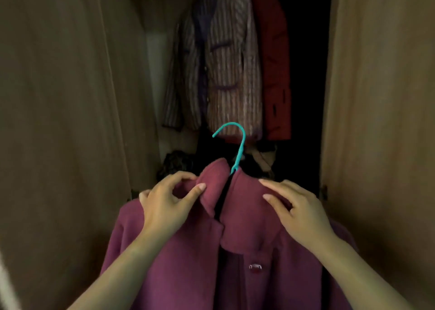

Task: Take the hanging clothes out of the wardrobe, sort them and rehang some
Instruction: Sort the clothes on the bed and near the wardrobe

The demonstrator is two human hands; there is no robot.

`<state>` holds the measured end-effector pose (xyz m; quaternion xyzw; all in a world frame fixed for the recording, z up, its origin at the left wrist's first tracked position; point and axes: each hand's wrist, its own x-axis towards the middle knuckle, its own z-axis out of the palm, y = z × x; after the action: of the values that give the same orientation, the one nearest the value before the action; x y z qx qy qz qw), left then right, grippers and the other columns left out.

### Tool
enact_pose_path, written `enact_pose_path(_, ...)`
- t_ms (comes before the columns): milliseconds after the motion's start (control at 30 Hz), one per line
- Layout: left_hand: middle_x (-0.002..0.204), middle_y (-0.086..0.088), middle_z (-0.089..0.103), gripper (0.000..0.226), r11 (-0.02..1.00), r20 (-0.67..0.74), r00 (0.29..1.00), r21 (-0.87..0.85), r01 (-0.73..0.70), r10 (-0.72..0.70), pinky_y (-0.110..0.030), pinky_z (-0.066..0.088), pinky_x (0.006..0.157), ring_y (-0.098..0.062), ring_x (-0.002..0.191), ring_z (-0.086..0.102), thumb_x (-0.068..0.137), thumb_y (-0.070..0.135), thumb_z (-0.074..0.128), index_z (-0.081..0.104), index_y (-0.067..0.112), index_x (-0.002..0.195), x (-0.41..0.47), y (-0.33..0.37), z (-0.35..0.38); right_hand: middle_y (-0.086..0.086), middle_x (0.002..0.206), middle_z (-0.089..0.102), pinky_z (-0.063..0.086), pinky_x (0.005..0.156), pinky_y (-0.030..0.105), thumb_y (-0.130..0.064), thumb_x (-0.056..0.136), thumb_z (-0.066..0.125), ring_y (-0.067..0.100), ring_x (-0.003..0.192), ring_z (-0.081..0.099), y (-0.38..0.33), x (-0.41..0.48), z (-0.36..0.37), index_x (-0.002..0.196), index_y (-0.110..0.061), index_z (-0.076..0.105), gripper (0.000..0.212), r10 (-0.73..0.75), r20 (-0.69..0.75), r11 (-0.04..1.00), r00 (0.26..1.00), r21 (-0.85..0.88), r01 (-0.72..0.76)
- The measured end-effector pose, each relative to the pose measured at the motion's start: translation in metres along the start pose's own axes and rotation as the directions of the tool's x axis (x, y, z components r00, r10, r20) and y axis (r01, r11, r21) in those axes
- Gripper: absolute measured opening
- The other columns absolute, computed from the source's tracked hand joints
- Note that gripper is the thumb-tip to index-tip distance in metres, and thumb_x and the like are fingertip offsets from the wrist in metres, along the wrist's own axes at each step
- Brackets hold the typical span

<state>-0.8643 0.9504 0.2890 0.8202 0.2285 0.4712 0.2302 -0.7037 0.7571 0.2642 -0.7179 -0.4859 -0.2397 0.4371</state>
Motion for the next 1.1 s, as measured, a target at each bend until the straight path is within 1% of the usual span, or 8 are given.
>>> enact_pose_path(100, 0.063, 0.024, 0.058, 0.014, 0.998, -0.076, 0.996, -0.008, -0.055, 0.054, -0.041, 0.033, 0.096, -0.007, 0.074, 0.059, 0.073, 0.061, 0.062, 0.058, 0.048, 0.077, 0.1, -0.015, 0.02, -0.015, 0.09, 0.065, 0.049, 0.073, 0.023, -0.044, 0.085, 0.061, 0.002, 0.079, 0.062, 0.025, 0.104, 0.023, 0.114, -0.037, 0.064, 0.03, -0.086, -0.064, 0.996, 0.994, 0.007, 0.086)
enact_pose_path(200, 0.084, 0.03, 0.064, 0.032, 0.992, -0.131, 0.984, -0.02, -0.122, 0.119, -0.046, 0.038, 0.098, -0.001, 0.083, 0.06, 0.065, 0.075, 0.051, 0.058, 0.051, 0.085, 0.201, -0.025, 0.035, -0.016, 0.089, 0.067, 0.05, 0.072, 0.024, -0.036, 0.081, 0.067, 0.002, 0.078, 0.064, 0.042, 0.208, 0.041, 0.107, -0.04, 0.067, 0.026, -0.133, -0.143, 0.991, 0.981, -0.008, 0.133)
enact_pose_path(333, 0.09, 0.044, 0.057, 0.037, 0.979, -0.17, 0.97, -0.078, -0.189, 0.174, -0.046, 0.041, 0.096, 0.003, 0.089, 0.058, 0.058, 0.08, 0.044, 0.055, 0.059, 0.086, 0.33, -0.03, 0.049, -0.012, 0.086, 0.069, 0.049, 0.065, 0.027, -0.029, 0.077, 0.071, 0.007, 0.069, 0.063, 0.056, 0.335, 0.061, 0.1, -0.041, 0.07, 0.026, -0.199, -0.252, 0.98, 0.947, -0.08, 0.184)
enact_pose_path(433, 0.092, 0.023, 0.065, 0.032, 0.963, -0.212, 0.955, -0.126, -0.238, 0.208, -0.04, 0.045, 0.093, -0.006, 0.096, 0.06, 0.064, 0.075, 0.052, 0.061, 0.049, 0.079, 0.427, -0.044, 0.06, -0.014, 0.087, 0.069, 0.048, 0.061, 0.023, -0.027, 0.077, 0.073, 0.005, 0.062, 0.059, 0.058, 0.422, 0.071, 0.098, -0.038, 0.071, 0.024, -0.243, -0.313, 0.967, 0.918, -0.157, 0.203)
enact_pose_path(533, 0.093, 0.008, 0.066, 0.009, 0.924, -0.279, 0.927, -0.215, -0.316, 0.252, -0.031, 0.048, 0.085, -0.014, 0.094, 0.062, 0.079, 0.042, 0.068, 0.062, 0.042, 0.086, 0.52, -0.06, 0.068, -0.016, 0.069, 0.062, 0.033, 0.055, 0.019, -0.029, 0.079, 0.071, -0.001, 0.054, 0.048, 0.058, 0.498, 0.085, 0.098, -0.038, 0.071, 0.021, -0.242, -0.354, 0.958, 0.904, -0.235, 0.164)
enact_pose_path(600, 0.093, 0.008, 0.067, 0.012, 0.893, -0.28, 0.926, -0.301, -0.335, 0.253, -0.029, 0.049, 0.085, -0.013, 0.094, 0.063, 0.083, 0.031, 0.066, 0.064, 0.038, 0.093, 0.57, -0.064, 0.072, -0.008, 0.073, 0.066, 0.034, 0.06, 0.021, -0.032, 0.081, 0.069, 0.011, 0.067, 0.058, 0.058, 0.54, 0.096, 0.099, -0.04, 0.07, 0.019, -0.231, -0.377, 0.95, 0.897, -0.287, 0.124)
enact_pose_path(800, 0.13, 0.003, 0.053, 0.038, 0.836, -0.374, 0.846, -0.251, -0.487, 0.381, -0.035, 0.041, 0.102, -0.015, 0.118, 0.05, 0.093, 0.039, 0.05, 0.053, 0.031, 0.13, 0.696, -0.051, 0.072, -0.009, 0.101, 0.069, 0.047, 0.075, 0.028, -0.035, 0.086, 0.062, 0.016, 0.095, 0.061, 0.038, 0.67, 0.107, 0.103, -0.042, 0.067, 0.019, -0.268, -0.447, 0.913, 0.853, -0.4, 0.078)
enact_pose_path(1100, 0.148, -0.004, 0.033, 0.046, 0.798, -0.404, 0.769, -0.139, -0.587, 0.495, -0.03, 0.027, 0.103, -0.023, 0.134, 0.034, 0.096, 0.043, 0.04, 0.037, 0.033, 0.141, 0.838, -0.004, 0.048, -0.004, 0.11, 0.064, 0.041, 0.055, 0.025, -0.029, 0.091, 0.057, 0.016, 0.087, 0.058, -0.016, 0.824, 0.094, 0.11, -0.036, 0.064, 0.021, -0.3, -0.53, 0.873, 0.793, -0.488, 0.004)
